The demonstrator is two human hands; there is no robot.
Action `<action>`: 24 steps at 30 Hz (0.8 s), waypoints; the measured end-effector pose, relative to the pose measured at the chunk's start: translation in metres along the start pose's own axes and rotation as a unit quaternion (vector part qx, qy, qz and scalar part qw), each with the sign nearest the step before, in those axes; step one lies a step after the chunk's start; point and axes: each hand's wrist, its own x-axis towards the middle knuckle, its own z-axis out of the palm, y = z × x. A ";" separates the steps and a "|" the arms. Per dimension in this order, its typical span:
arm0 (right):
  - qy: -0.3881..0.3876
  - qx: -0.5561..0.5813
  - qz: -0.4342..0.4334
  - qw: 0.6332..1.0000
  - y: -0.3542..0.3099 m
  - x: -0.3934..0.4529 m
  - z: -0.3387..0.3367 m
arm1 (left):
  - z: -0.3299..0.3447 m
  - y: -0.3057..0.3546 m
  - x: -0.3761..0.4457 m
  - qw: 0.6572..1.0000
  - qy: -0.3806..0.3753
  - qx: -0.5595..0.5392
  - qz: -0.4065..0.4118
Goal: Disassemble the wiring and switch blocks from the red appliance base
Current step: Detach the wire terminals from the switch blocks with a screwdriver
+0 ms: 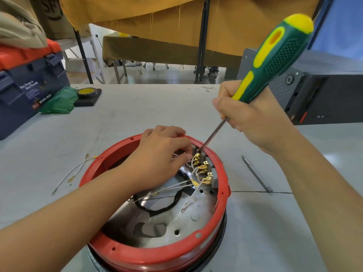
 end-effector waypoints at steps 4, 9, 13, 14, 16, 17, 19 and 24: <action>0.045 0.096 0.041 0.993 0.015 -0.003 -0.006 | -0.001 0.001 0.000 1.000 -0.002 -0.002 -0.001; 0.086 0.211 0.108 0.968 0.037 -0.006 -0.013 | -0.001 0.001 0.000 1.000 -0.004 -0.003 -0.001; 0.097 0.250 0.139 0.953 0.047 -0.007 -0.015 | -0.002 0.002 0.000 1.000 -0.004 -0.007 0.001; 0.099 0.256 0.143 0.951 0.048 -0.007 -0.015 | -0.002 0.002 0.000 1.000 -0.003 -0.007 0.001; 0.100 0.267 0.148 0.947 0.051 -0.006 -0.015 | -0.001 0.002 0.000 1.000 -0.001 -0.004 0.001; 0.100 0.272 0.151 0.945 0.052 -0.006 -0.015 | -0.001 0.002 0.000 1.000 -0.002 -0.003 0.001; 0.101 0.280 0.159 0.941 0.054 -0.006 -0.015 | -0.001 0.002 0.000 1.000 -0.003 -0.004 0.000; 0.105 0.286 0.193 0.933 0.057 -0.005 -0.014 | -0.003 0.003 -0.001 1.000 -0.006 -0.011 0.001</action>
